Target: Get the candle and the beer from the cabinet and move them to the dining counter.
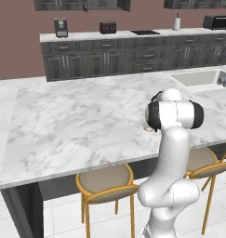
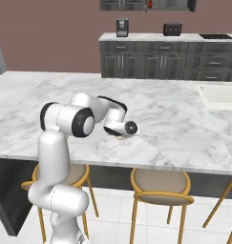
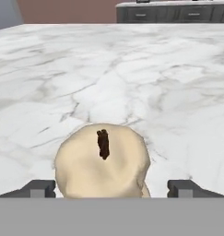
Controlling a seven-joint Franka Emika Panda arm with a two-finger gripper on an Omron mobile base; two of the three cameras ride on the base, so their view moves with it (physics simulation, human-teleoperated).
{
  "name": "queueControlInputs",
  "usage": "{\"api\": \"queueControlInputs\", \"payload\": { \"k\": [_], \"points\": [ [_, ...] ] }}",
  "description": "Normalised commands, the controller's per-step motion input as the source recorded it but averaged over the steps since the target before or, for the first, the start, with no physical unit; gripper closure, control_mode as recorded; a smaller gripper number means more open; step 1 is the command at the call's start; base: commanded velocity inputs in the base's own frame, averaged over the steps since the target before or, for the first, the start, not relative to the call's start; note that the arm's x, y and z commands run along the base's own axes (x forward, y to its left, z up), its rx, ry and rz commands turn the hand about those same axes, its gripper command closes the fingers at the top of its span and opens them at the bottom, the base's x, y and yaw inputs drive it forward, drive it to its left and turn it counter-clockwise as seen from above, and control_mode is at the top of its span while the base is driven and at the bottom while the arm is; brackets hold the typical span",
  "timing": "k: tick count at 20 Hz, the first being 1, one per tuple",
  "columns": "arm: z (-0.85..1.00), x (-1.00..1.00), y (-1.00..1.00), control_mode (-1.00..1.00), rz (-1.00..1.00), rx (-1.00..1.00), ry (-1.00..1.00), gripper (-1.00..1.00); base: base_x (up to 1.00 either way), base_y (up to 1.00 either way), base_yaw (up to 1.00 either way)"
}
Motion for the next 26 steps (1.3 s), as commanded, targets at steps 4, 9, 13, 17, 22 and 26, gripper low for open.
{"api": "queueControlInputs", "payload": {
  "k": [4,9,13,17,22,26],
  "points": [
    [0.38,0.0,0.0,-1.0,0.0,0.0,0.0,-1.0,0.0,0.0,0.0],
    [0.65,0.0,0.0,-1.0,0.0,0.0,0.0,-1.0,0.0,0.0,0.0],
    [0.81,0.0,0.01,-1.0,0.0,0.0,0.0,-1.0,0.0,0.0,0.0],
    [0.94,-0.05,0.0,-1.0,0.0,0.0,0.0,-1.0,0.0,0.0,0.0],
    [0.92,-0.17,0.09,-1.0,0.0,0.0,0.03,-1.0,0.0,0.0,0.0],
    [0.91,-0.36,0.14,-1.0,0.0,0.0,0.03,-1.0,0.0,0.0,0.0]
  ]
}}
